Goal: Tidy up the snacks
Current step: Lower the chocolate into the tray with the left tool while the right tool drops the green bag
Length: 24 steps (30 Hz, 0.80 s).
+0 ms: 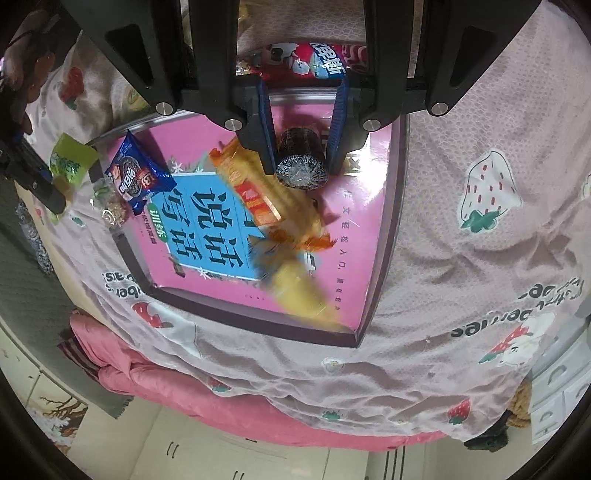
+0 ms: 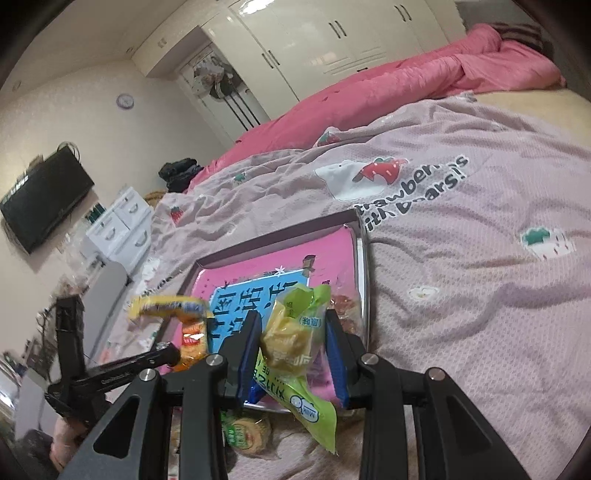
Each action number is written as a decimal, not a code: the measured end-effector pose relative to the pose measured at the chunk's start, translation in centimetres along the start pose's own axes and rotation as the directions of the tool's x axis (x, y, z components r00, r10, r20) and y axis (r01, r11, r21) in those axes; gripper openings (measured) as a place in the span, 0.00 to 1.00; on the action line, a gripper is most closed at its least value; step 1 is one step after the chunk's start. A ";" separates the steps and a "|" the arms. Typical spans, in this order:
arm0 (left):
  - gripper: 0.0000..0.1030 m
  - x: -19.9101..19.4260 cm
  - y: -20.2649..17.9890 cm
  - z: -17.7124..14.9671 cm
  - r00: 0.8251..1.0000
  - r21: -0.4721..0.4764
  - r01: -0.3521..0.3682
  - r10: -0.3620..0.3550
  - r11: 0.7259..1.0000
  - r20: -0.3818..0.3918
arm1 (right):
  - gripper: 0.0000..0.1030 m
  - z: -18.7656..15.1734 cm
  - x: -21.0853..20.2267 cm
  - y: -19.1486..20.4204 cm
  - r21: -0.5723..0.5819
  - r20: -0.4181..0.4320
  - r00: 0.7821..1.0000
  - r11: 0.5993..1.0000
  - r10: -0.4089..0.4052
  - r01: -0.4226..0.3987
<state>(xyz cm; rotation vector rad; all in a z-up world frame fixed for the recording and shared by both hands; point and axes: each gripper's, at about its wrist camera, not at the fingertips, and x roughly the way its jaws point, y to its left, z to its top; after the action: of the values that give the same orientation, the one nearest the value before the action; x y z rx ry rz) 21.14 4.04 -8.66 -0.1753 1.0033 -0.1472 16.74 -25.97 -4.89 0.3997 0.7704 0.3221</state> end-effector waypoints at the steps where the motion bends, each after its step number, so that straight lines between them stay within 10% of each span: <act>1: 0.27 0.0 -0.1 0.0 1.000 0.004 0.000 0.000 1.000 -0.001 | 0.33 0.0 0.2 0.1 -0.014 -0.001 1.000 1.000 -0.006 0.006; 14: 0.27 0.2 -0.4 -0.4 1.000 0.016 0.001 -0.001 1.000 -0.012 | 0.34 -0.8 3.0 2.3 -0.167 -0.053 0.999 0.986 0.012 -0.020; 24: 0.27 0.1 -0.4 -0.5 1.000 0.017 0.008 -0.008 1.000 -0.016 | 0.34 -1.2 3.3 3.2 -0.304 -0.004 0.993 0.946 -0.119 0.112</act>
<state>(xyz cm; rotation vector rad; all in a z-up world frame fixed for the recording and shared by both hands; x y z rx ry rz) 20.77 3.56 -8.90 -0.1624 1.0166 -0.1646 17.67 -21.52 -6.19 0.0599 0.7487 0.3290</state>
